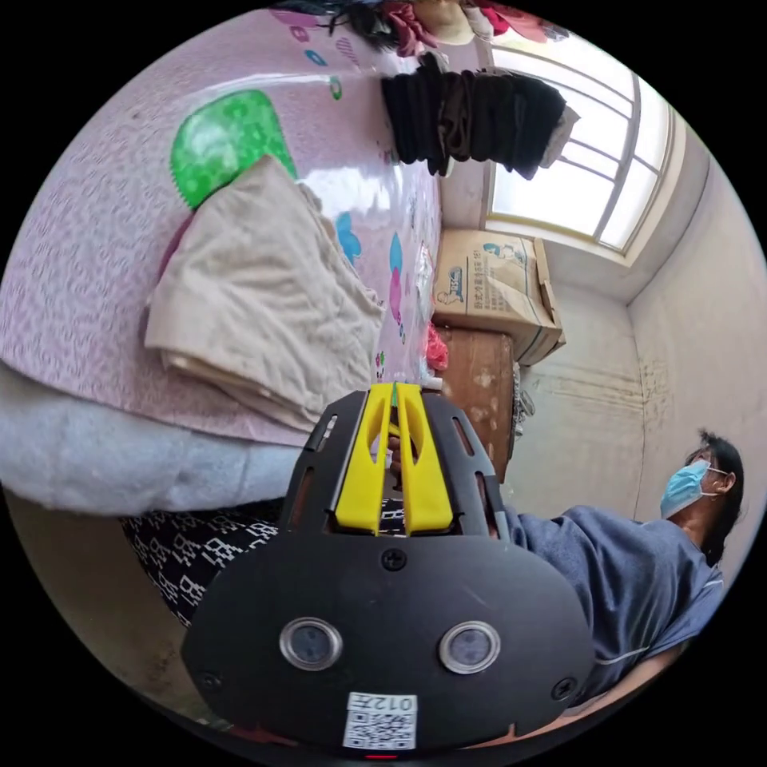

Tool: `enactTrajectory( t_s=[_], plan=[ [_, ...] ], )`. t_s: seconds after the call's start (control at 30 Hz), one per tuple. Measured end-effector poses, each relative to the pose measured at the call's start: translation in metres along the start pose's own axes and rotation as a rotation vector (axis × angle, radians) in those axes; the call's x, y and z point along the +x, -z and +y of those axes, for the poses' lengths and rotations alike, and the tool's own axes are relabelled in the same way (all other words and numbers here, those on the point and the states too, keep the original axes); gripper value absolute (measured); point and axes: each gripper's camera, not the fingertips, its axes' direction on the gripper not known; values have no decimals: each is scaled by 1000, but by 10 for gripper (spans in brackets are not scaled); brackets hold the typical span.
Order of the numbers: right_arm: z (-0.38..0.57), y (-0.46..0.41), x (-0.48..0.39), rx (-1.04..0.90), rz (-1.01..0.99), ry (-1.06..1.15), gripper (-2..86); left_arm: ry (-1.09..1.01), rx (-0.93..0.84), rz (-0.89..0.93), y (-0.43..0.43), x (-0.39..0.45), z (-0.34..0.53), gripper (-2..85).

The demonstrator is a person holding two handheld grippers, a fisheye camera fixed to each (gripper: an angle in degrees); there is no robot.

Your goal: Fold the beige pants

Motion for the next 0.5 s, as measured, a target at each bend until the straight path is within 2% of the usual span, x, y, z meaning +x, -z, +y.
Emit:
enactTrajectory(
  t_s=[0.13, 0.27, 0.33, 0.5],
  plan=[
    [-24, -9, 8, -28, -72, -37, 32, 101, 39, 3, 11, -11, 21, 96],
    [-51, -3, -9, 16, -274, -84, 23, 178, 83, 61, 23, -12, 46, 134],
    [-67, -2, -25, 10, -283, -64, 21, 214, 110, 101, 27, -14, 57, 143],
    [-118, -14, -61, -75, -237, 11, 19, 330, 259, 351, 30, -27, 86, 163]
  ],
)
